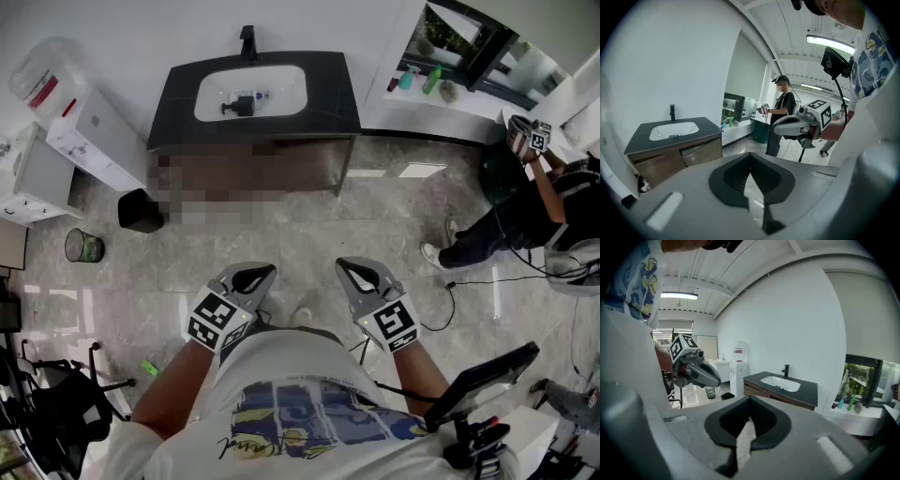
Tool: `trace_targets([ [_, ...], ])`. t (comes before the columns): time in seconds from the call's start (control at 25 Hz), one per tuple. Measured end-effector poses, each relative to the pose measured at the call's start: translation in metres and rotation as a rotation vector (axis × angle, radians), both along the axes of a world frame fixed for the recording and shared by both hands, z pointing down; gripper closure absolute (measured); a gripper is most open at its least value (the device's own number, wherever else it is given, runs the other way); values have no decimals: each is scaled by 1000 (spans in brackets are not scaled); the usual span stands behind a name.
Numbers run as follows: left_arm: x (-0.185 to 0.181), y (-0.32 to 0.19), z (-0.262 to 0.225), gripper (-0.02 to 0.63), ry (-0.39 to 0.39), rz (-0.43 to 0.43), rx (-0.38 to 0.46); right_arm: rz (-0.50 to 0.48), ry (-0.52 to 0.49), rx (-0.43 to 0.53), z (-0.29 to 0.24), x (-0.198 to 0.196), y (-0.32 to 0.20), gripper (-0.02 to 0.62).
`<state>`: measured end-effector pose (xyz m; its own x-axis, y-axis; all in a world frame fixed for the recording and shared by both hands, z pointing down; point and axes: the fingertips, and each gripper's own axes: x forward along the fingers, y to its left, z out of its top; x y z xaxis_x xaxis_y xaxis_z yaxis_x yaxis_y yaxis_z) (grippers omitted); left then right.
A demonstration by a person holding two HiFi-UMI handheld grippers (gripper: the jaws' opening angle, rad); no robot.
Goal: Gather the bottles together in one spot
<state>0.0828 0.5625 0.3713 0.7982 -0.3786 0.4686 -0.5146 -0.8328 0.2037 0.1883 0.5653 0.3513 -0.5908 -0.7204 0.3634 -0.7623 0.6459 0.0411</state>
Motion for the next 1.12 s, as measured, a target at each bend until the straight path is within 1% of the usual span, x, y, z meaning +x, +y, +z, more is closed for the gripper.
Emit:
trace_targets([
  [0.28, 8, -7, 4, 604, -7, -7, 12, -10, -3, 2, 5, 4, -4, 597],
  [0.44, 6, -18, 1, 603, -10, -29, 6, -31, -32, -24, 6, 1, -12, 597],
  [0.6, -4, -38, 5, 603, -6, -48, -16, -56, -51, -37, 12, -11, -32, 595],
  [0.72, -16, -52, 15, 603, -6, -44, -37, -55, -24, -35, 21, -24, -50, 594],
  [0.8, -22, -67, 18, 603, 1, -32, -45, -37, -5, -34, 23, -29, -65, 592],
  [0.84, -23, -76, 19, 604, 7, -22, -47, -22, 1, -34, 23, -30, -74, 565],
  [0.92, -25, -97, 19, 604, 20, 1, -49, 11, 6, -42, 22, -33, -94, 532],
  [1.12, -44, -157, 10, 603, 47, 39, -34, 46, 19, -57, 19, -58, -154, 526],
])
